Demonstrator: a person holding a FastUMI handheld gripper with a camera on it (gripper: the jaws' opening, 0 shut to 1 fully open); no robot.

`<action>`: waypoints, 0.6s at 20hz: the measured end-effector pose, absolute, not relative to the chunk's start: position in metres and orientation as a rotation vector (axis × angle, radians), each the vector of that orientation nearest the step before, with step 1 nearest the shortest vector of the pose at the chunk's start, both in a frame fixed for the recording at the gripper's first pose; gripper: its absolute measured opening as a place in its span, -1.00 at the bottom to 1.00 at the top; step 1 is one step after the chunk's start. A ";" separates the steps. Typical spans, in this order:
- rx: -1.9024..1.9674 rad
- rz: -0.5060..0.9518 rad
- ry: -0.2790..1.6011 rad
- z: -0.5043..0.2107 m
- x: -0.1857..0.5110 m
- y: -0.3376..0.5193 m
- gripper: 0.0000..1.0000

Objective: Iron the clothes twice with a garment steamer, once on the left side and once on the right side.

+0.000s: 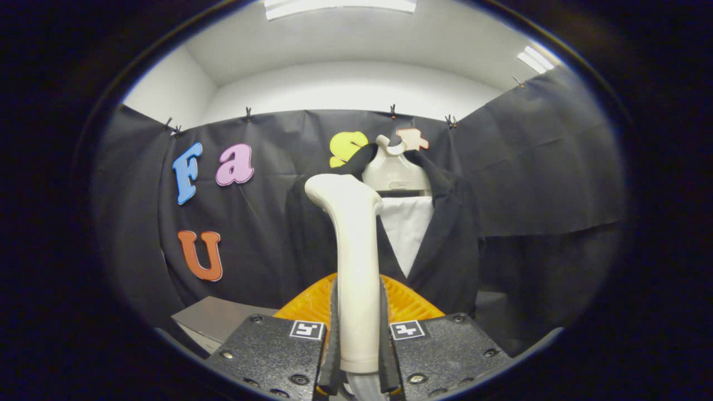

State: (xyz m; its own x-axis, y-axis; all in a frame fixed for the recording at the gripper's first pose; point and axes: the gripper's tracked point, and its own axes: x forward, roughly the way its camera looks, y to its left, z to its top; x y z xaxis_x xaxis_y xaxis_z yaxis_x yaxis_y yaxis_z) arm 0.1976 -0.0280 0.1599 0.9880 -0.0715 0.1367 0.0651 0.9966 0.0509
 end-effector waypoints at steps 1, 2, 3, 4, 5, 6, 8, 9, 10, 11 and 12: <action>0.042 -0.070 -0.127 0.154 0.201 -0.028 -0.40; 0.028 -0.082 -0.123 0.149 0.205 -0.029 -0.40; 0.018 -0.094 -0.118 0.144 0.208 -0.032 -0.40; 0.018 -0.097 -0.105 0.140 0.209 -0.033 -0.40; 0.025 -0.095 -0.093 0.134 0.210 -0.032 -0.40; 0.022 -0.101 -0.081 0.128 0.211 -0.032 -0.40; 0.011 -0.118 -0.065 0.118 0.213 -0.039 -0.40; 0.008 -0.124 -0.056 0.113 0.214 -0.040 -0.40; 0.008 -0.128 -0.048 0.109 0.214 -0.042 -0.40; 0.007 -0.130 -0.041 0.103 0.213 -0.042 -0.40; 0.005 -0.132 -0.033 0.098 0.213 -0.043 -0.40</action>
